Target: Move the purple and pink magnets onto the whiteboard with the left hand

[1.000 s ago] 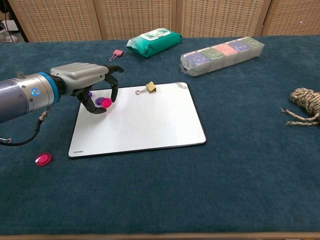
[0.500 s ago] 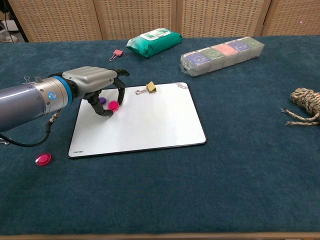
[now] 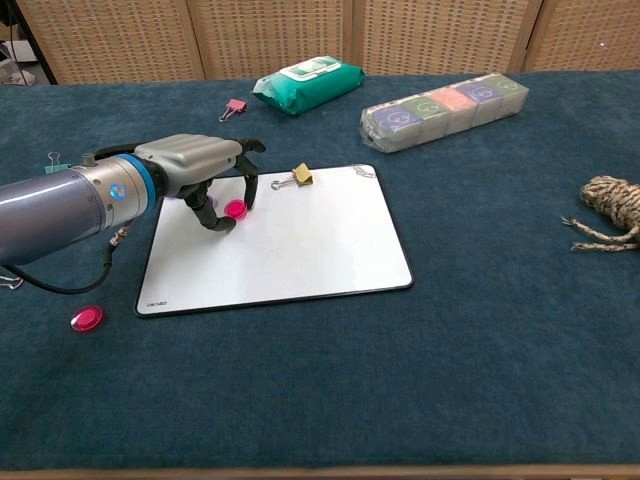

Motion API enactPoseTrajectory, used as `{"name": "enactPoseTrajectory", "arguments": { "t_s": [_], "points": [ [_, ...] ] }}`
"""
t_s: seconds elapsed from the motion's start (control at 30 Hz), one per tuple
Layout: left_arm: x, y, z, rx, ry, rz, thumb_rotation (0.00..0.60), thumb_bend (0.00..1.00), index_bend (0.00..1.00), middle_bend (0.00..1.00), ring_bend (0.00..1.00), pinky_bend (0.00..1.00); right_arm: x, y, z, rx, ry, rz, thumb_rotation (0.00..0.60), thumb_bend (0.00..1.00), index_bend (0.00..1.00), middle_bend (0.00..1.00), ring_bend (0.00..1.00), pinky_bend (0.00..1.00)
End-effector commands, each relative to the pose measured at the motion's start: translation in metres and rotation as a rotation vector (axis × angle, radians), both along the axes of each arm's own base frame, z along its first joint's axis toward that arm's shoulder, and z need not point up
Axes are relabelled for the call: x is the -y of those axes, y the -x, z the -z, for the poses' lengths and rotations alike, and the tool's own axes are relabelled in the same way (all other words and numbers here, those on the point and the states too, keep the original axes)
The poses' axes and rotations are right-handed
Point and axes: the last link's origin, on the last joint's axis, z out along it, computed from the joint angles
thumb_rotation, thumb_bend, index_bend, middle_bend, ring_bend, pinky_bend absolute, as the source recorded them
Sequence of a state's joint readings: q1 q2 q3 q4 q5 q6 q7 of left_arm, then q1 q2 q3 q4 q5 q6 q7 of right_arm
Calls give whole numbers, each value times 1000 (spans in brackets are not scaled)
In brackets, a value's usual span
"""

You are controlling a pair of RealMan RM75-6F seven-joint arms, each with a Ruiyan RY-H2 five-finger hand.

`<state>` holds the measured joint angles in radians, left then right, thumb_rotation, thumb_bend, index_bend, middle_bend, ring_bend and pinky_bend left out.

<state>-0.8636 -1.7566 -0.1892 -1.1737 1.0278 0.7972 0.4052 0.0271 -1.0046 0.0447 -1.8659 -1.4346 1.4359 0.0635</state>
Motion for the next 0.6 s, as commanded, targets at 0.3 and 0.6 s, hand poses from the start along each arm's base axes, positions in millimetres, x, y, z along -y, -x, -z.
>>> {"name": "enactPoseTrajectory", "arguments": {
  "t_s": [0.3, 0.6],
  "points": [
    [0, 4, -3, 10, 10, -21, 600, 310, 553, 0, 0, 0, 0, -1, 0, 0, 0, -1, 600, 0, 86, 0, 0, 0],
    [-2, 6, -8, -2, -1, -17, 600, 297, 470, 0, 0, 0, 0, 0, 0, 2, 1, -2, 600, 0, 86, 0, 0, 0]
  ]
}}
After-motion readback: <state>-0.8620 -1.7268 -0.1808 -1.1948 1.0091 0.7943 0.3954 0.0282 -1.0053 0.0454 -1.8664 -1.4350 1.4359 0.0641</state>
